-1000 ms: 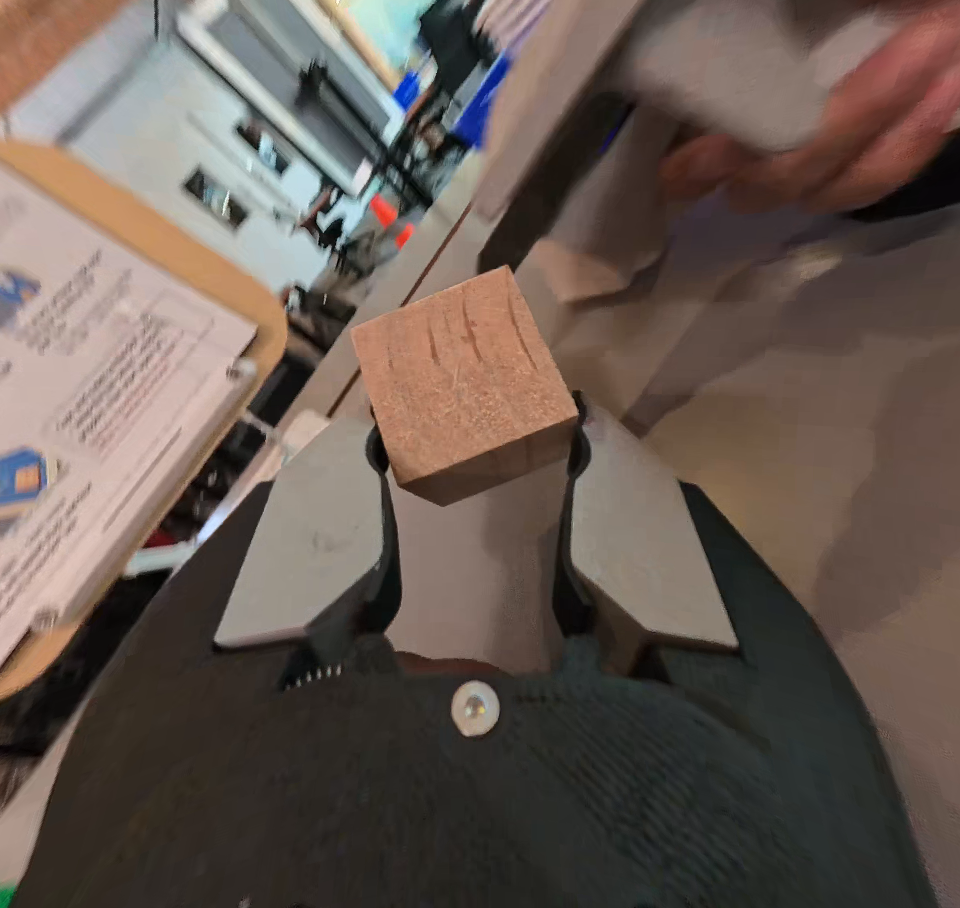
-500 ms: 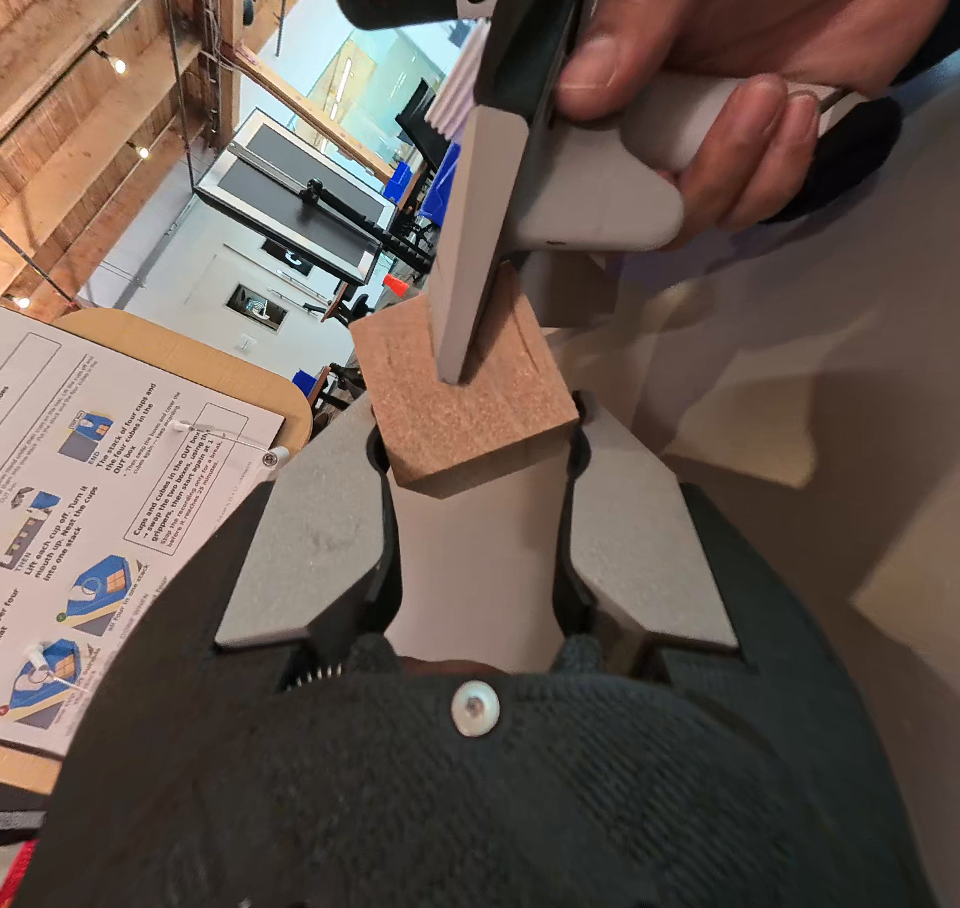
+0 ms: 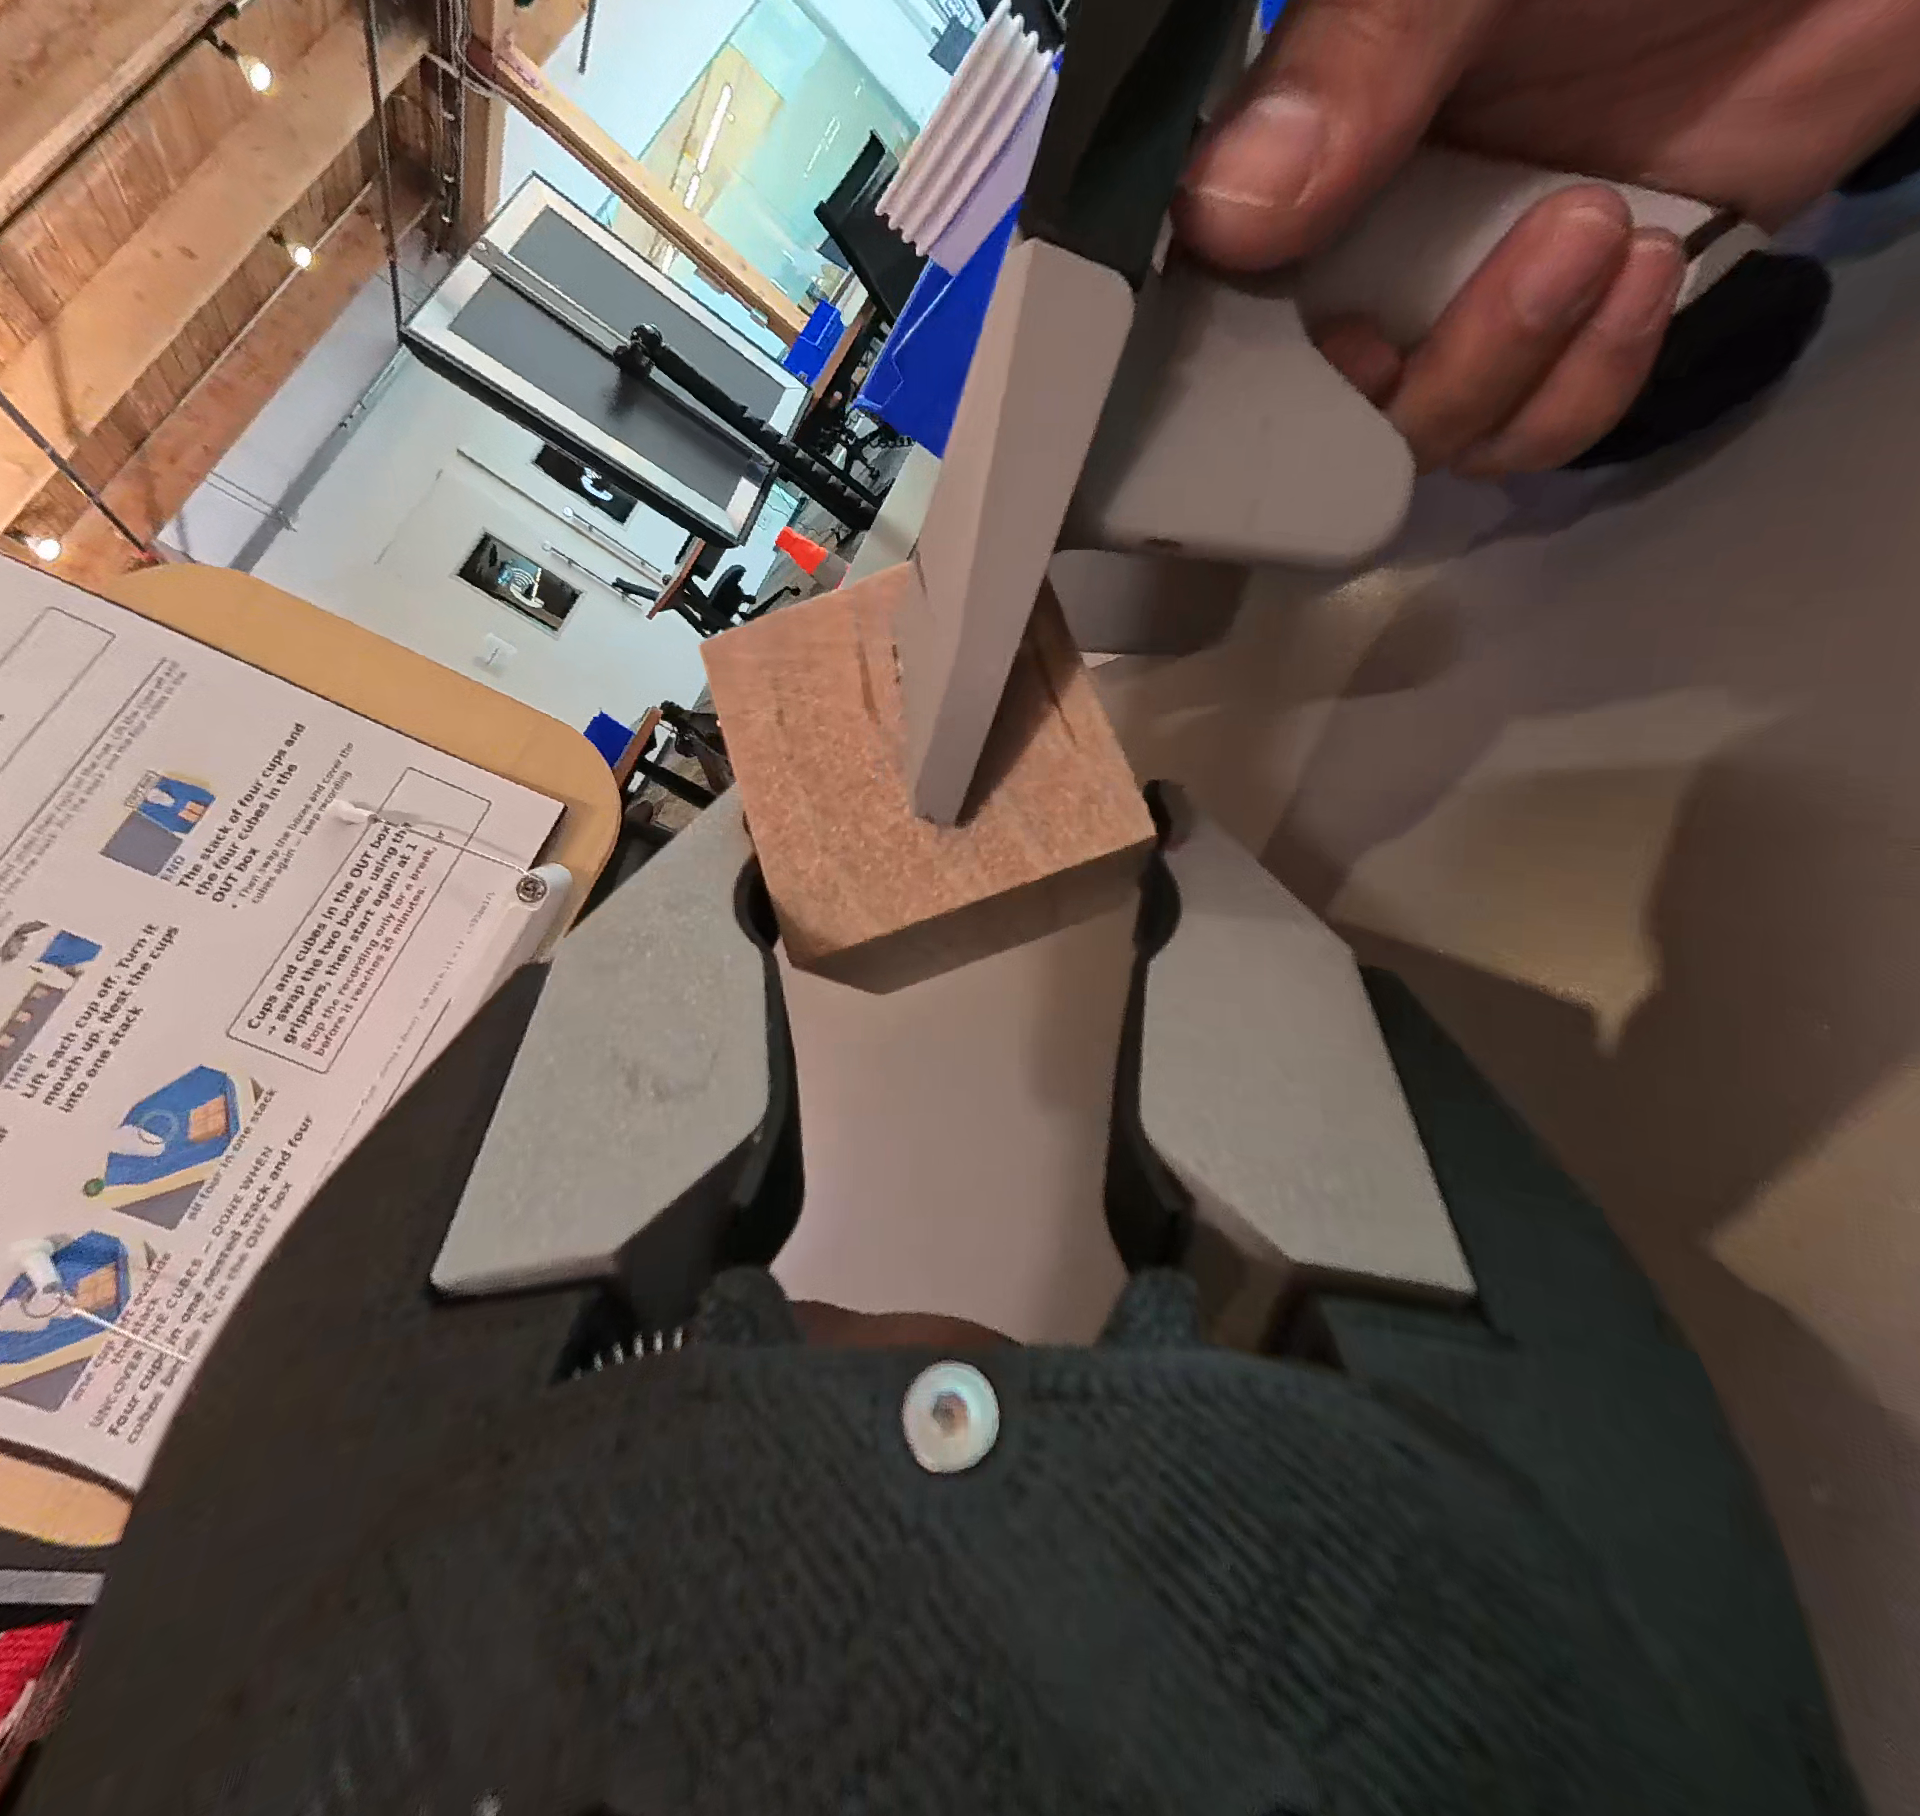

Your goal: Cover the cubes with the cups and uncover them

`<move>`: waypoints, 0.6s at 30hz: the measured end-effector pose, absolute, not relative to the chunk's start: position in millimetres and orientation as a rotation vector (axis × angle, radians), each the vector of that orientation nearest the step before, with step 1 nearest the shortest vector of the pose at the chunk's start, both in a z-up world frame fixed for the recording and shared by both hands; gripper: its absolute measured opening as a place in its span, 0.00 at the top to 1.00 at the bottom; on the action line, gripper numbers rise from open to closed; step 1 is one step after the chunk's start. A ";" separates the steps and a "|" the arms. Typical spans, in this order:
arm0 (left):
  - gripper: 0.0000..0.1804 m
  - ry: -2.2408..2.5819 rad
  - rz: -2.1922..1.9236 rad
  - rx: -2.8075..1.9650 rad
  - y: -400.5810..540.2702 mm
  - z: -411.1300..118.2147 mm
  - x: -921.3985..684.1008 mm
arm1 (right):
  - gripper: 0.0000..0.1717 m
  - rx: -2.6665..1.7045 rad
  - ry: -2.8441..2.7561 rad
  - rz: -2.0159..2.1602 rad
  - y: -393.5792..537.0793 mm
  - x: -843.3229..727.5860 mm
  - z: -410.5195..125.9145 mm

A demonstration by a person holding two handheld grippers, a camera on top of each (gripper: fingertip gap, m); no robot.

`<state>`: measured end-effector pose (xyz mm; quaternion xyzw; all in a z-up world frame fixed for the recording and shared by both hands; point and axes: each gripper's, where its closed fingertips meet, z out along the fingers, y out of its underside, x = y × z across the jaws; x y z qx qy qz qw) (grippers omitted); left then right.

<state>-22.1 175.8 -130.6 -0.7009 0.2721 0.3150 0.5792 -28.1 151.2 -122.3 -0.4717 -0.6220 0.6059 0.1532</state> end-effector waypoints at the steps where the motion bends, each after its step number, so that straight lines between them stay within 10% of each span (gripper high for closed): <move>1: 0.62 0.637 0.744 -1.635 175.8 -130.5 -22.1 | 0.64 -1.362 -1.783 1.753 151.7 -27.7 -122.4; 18: 0.64 0.650 0.771 -1.515 168.5 -107.6 -13.9 | 0.65 -1.410 -1.720 2.064 148.3 -19.2 -105.8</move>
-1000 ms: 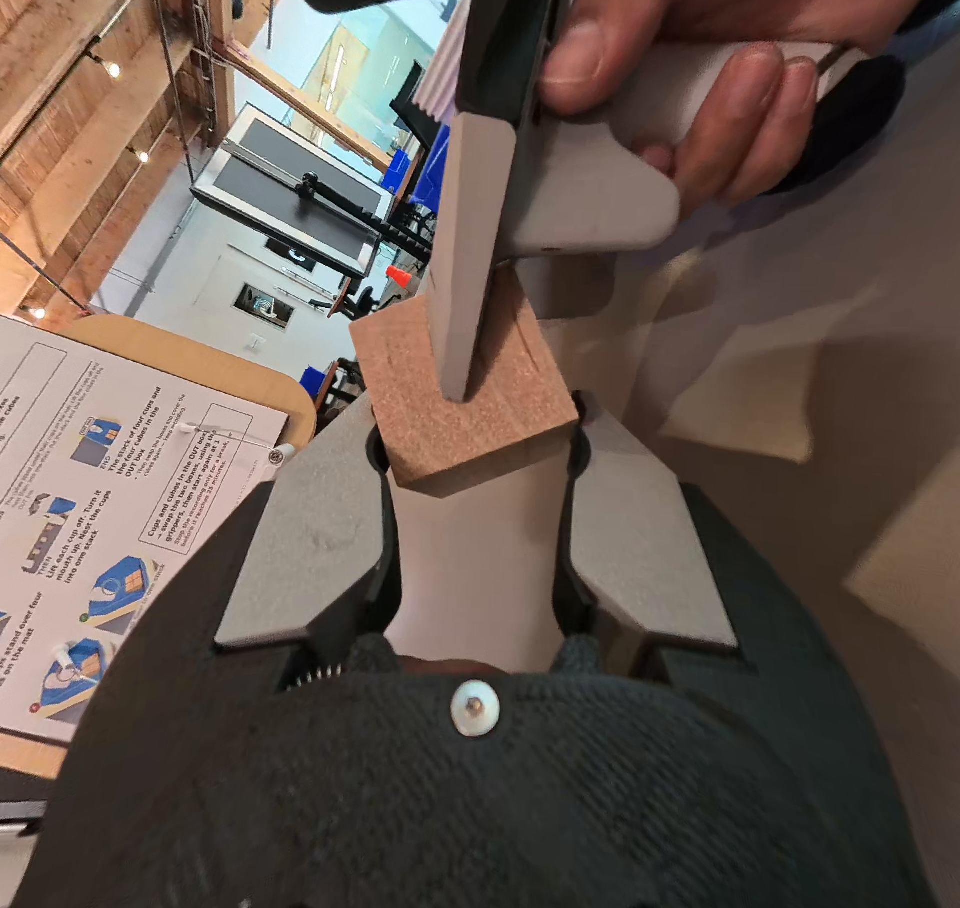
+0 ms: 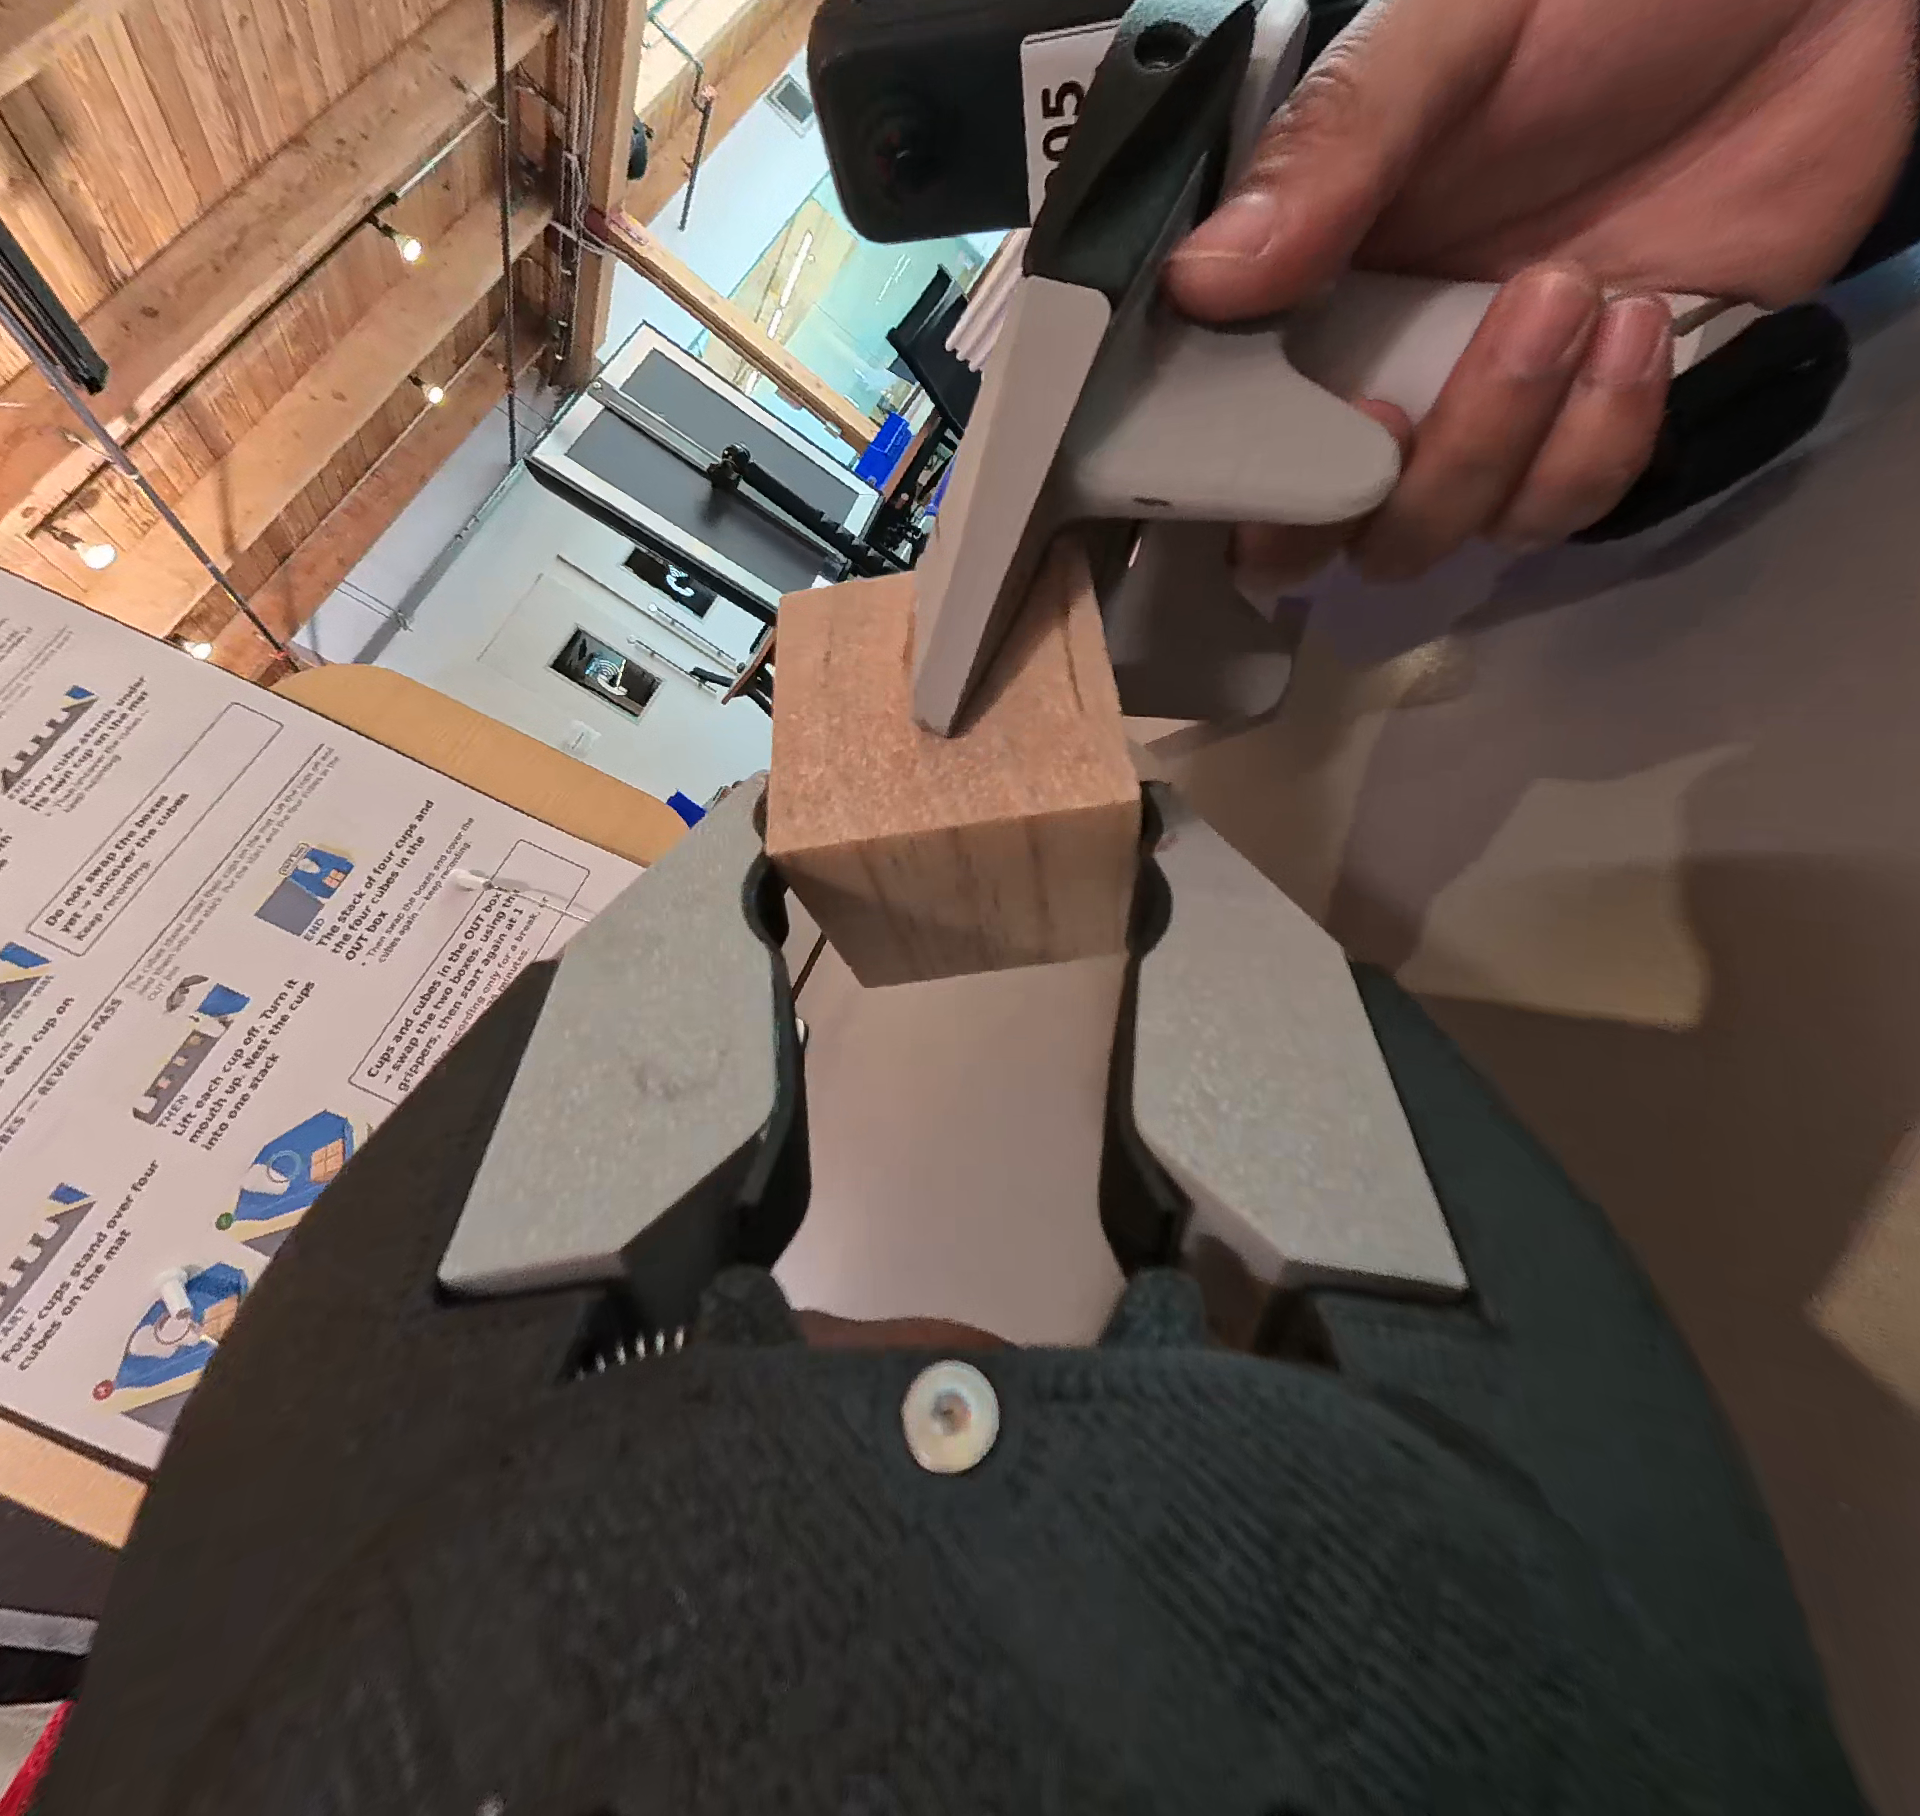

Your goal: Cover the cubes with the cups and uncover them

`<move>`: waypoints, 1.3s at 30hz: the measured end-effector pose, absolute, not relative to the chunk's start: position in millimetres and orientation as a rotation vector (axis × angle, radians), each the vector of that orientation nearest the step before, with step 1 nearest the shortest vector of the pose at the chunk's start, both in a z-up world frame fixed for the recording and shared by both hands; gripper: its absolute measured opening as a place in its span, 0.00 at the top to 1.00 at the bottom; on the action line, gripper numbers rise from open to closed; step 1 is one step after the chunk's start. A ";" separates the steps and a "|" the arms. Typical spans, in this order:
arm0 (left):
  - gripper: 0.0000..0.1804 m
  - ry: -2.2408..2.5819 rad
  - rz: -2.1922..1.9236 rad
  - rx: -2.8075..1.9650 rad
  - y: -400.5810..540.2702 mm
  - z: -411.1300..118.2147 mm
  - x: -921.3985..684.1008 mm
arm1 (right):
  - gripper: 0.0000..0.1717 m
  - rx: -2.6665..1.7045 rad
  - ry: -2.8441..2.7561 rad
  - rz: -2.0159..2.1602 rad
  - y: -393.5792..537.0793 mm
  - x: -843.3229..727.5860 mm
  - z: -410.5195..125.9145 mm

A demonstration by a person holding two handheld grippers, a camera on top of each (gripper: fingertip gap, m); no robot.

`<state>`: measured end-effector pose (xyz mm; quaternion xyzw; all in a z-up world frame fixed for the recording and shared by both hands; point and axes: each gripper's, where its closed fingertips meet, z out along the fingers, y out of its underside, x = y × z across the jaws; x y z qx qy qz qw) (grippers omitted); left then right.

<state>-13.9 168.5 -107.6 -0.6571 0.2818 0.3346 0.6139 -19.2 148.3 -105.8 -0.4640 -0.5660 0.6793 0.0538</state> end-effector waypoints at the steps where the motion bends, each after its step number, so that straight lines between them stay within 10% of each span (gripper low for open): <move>1: 0.64 0.653 0.771 -1.518 168.8 -108.5 -14.0 | 0.65 -1.417 -1.722 2.068 148.5 -19.1 -106.7; 39: 0.68 0.566 0.877 -1.571 171.6 -112.6 -38.5 | 0.66 -1.179 -1.657 1.563 161.2 -29.1 -97.2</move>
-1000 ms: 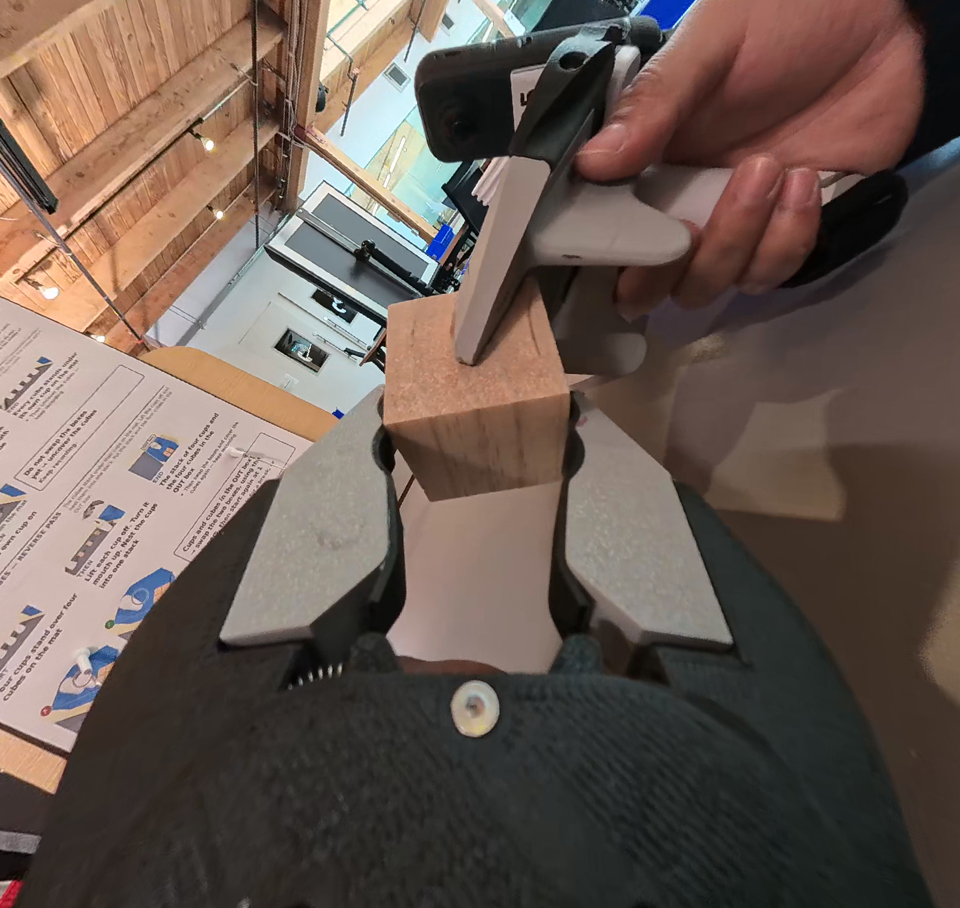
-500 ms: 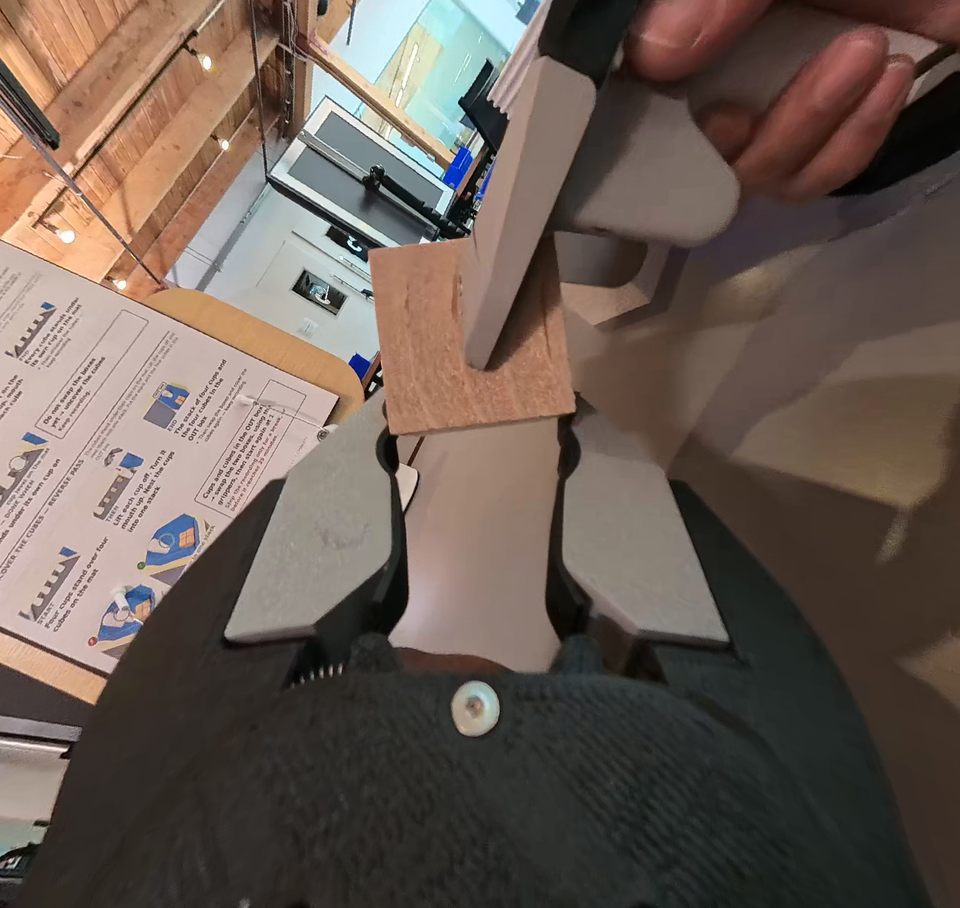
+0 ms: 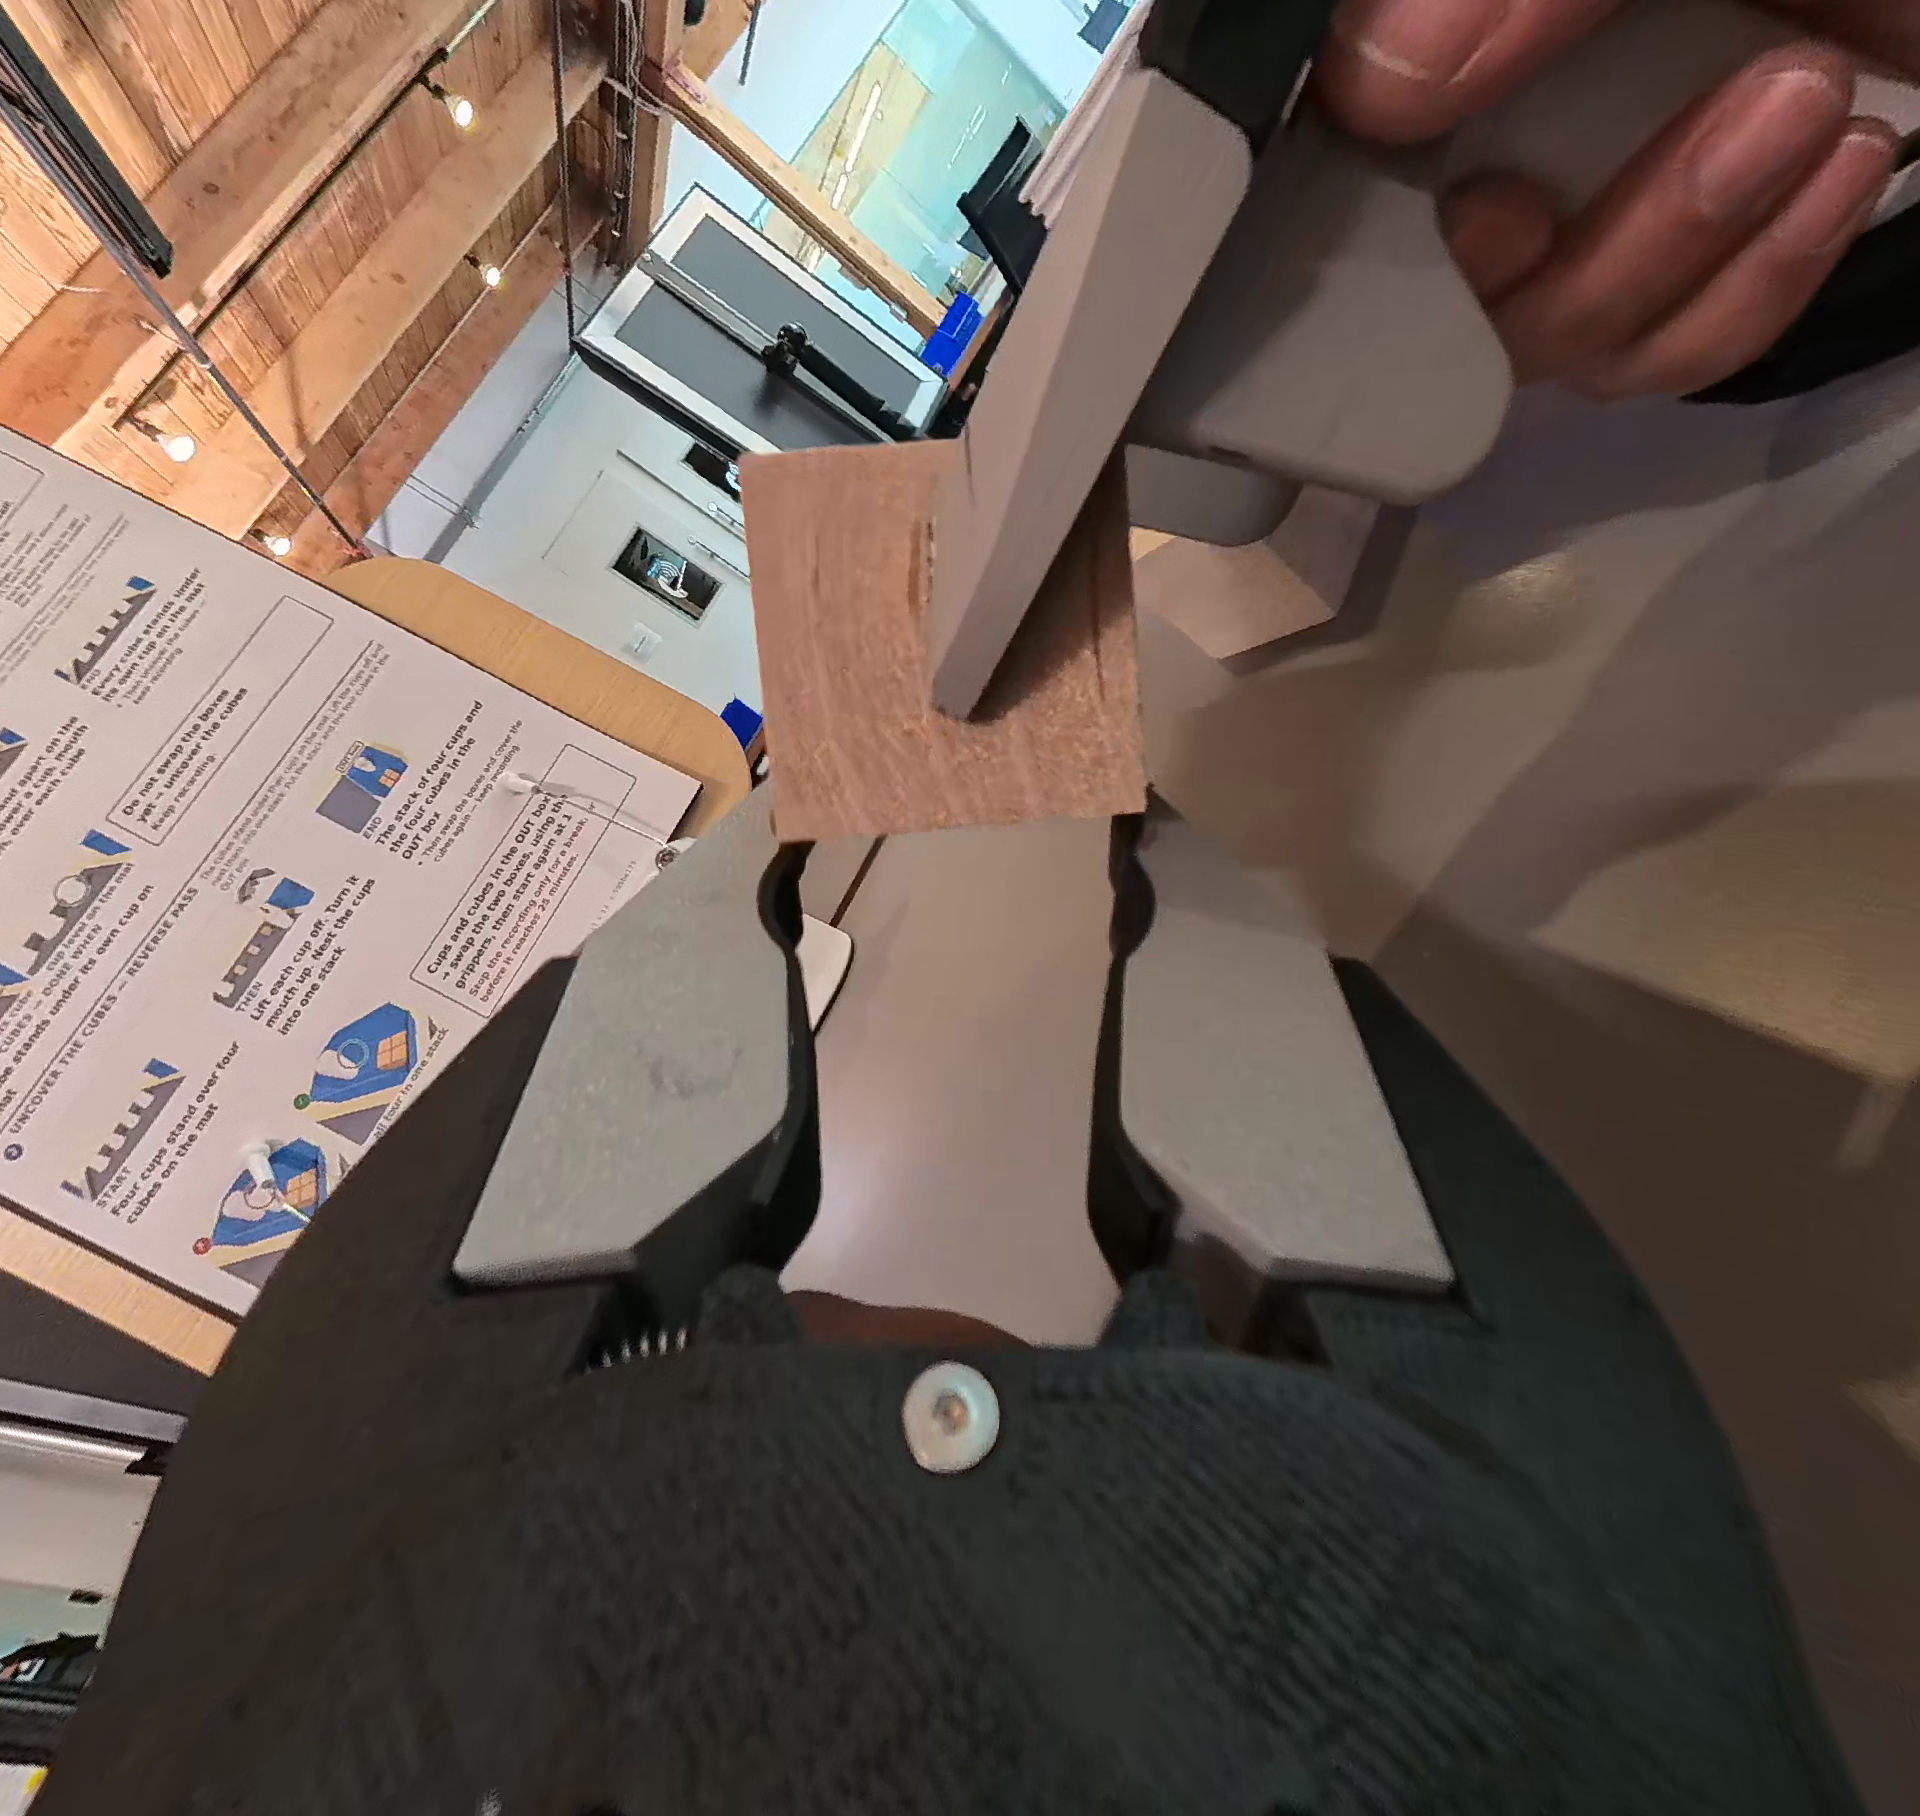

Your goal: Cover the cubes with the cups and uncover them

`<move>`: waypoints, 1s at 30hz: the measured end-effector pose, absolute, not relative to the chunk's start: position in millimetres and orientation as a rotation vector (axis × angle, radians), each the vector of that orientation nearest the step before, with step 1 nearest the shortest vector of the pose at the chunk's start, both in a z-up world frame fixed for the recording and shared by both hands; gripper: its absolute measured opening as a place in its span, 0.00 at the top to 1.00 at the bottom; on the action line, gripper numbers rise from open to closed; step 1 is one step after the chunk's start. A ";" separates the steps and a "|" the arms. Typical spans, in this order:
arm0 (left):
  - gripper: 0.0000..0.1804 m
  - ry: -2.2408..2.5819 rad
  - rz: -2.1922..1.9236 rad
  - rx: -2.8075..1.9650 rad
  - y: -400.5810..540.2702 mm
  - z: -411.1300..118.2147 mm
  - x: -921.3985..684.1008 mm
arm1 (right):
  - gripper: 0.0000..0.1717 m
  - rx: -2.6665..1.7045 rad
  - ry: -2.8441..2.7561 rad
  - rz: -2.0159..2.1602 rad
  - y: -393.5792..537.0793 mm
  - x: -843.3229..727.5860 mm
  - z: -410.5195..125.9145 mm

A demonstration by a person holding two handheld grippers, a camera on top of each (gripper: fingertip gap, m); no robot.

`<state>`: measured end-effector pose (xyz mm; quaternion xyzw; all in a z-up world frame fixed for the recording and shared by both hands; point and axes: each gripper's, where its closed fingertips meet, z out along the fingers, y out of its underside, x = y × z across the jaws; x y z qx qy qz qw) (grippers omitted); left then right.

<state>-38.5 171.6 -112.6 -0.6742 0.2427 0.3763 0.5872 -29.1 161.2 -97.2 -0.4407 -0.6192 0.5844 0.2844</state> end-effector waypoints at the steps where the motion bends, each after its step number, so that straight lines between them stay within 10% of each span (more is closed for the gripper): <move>1: 0.68 0.564 0.879 -1.566 171.3 -111.7 -38.8 | 0.66 -1.181 -1.649 1.571 161.9 -28.9 -96.0; 4: 0.70 0.557 0.896 -1.558 170.5 -109.6 -40.4 | 0.66 -1.186 -1.627 1.594 164.5 -28.4 -92.6; 6: 0.93 0.523 0.952 -1.543 166.9 -105.1 -49.9 | 0.66 -1.181 -1.591 1.600 168.9 -27.6 -87.5; 8: 0.95 0.503 0.948 -1.549 164.7 -104.5 -55.1 | 0.66 -1.181 -1.542 1.601 176.9 -27.1 -81.1; 21: 0.91 0.562 0.934 -1.654 170.6 -129.0 -55.6 | 0.66 -1.253 -1.660 1.547 172.0 -31.8 -106.3; 30: 0.71 0.674 0.859 -1.742 165.8 -151.7 -52.6 | 0.66 -1.223 -1.739 1.440 169.7 -32.0 -117.3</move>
